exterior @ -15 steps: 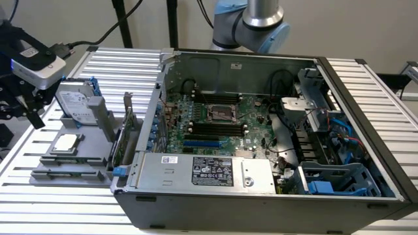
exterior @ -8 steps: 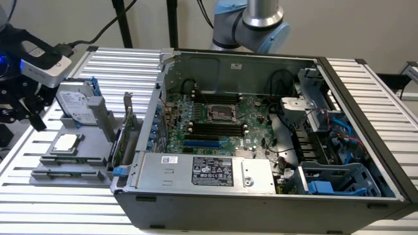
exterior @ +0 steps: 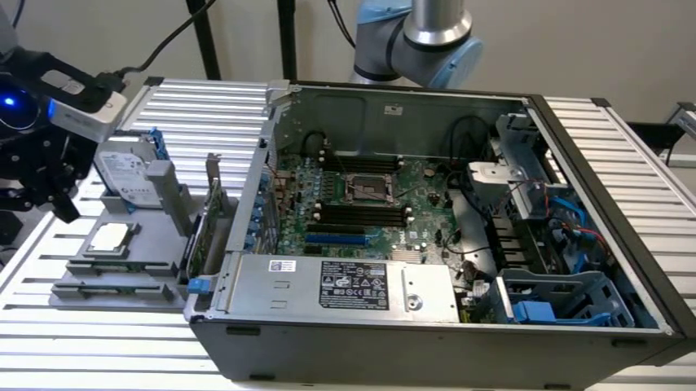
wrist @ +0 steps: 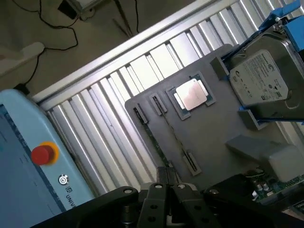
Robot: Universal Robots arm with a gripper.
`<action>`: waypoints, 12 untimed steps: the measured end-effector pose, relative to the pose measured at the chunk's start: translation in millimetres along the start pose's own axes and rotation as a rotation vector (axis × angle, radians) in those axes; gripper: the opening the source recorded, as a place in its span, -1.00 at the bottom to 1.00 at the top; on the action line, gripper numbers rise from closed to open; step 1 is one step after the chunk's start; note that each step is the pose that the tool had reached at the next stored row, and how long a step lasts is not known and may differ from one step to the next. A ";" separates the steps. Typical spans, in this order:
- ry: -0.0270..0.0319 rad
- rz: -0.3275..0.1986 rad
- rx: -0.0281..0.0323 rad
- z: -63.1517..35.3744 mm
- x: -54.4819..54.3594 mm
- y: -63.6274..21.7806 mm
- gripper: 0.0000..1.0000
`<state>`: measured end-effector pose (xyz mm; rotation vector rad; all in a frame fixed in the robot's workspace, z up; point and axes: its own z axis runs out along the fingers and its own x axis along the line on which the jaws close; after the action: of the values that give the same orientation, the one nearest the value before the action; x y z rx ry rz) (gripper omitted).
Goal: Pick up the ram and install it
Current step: 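Pick up the ram and move it above insertion slot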
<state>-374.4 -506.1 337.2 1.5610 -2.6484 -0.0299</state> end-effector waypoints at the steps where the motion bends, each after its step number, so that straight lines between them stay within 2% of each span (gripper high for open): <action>1: 0.0009 -0.018 0.0009 0.8 0.0 -0.1 -0.79; 12: 0.0110 -0.216 0.0108 8.8 -0.4 -0.5 -0.79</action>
<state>-374.4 -506.1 328.4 1.8376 -2.4628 -0.0180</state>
